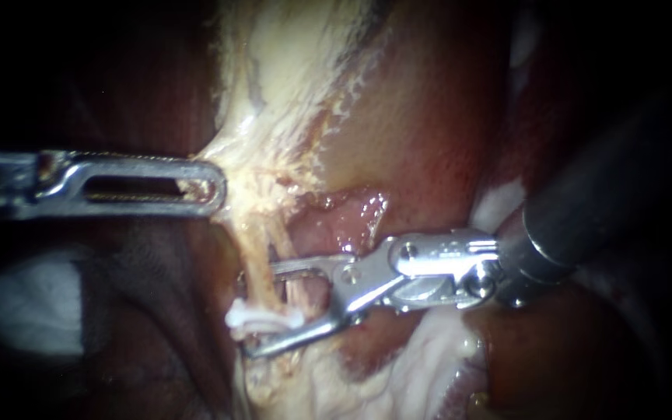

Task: Going back second clip left tube

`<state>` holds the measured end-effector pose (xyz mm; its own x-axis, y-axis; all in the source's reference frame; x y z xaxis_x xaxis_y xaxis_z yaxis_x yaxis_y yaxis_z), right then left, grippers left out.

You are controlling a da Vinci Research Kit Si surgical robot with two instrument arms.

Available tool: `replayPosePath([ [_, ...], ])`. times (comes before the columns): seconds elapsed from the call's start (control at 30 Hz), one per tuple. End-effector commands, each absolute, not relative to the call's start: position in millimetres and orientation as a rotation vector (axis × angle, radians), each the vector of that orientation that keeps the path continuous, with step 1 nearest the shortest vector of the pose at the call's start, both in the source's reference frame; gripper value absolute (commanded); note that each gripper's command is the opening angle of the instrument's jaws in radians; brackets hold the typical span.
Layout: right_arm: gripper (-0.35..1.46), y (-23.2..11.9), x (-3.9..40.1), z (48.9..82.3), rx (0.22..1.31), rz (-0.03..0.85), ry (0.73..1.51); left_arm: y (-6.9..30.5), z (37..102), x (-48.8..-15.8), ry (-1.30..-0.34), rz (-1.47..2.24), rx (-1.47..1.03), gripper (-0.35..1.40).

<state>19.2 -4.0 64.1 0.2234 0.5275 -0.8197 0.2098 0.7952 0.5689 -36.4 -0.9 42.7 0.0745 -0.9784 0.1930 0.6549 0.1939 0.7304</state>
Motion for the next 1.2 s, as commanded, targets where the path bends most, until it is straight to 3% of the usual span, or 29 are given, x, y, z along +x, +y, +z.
replayPosePath([
  [0.03,0.60,-4.2,18.3,63.9,0.668,0.238,1.356,-0.9,42.7,-36.3,-0.761,-1.315,0.530,-0.35],
  [0.2,0.60,-4.2,14.4,63.0,0.665,0.233,1.355,-0.9,42.7,-36.2,-0.761,-1.314,0.531,-0.35],
  [0.67,0.60,0.1,4.5,57.5,0.497,0.161,1.400,-0.8,42.7,-36.3,-0.761,-1.314,0.531,-0.35],
  [0.83,0.60,0.8,3.0,56.2,0.455,0.148,1.444,-0.8,42.9,-36.4,-0.761,-1.314,0.530,-0.35],
  [1.2,0.60,0.8,2.0,55.6,0.456,0.141,1.450,-1.6,46.9,-38.1,-0.768,-1.315,0.519,-0.35],
])
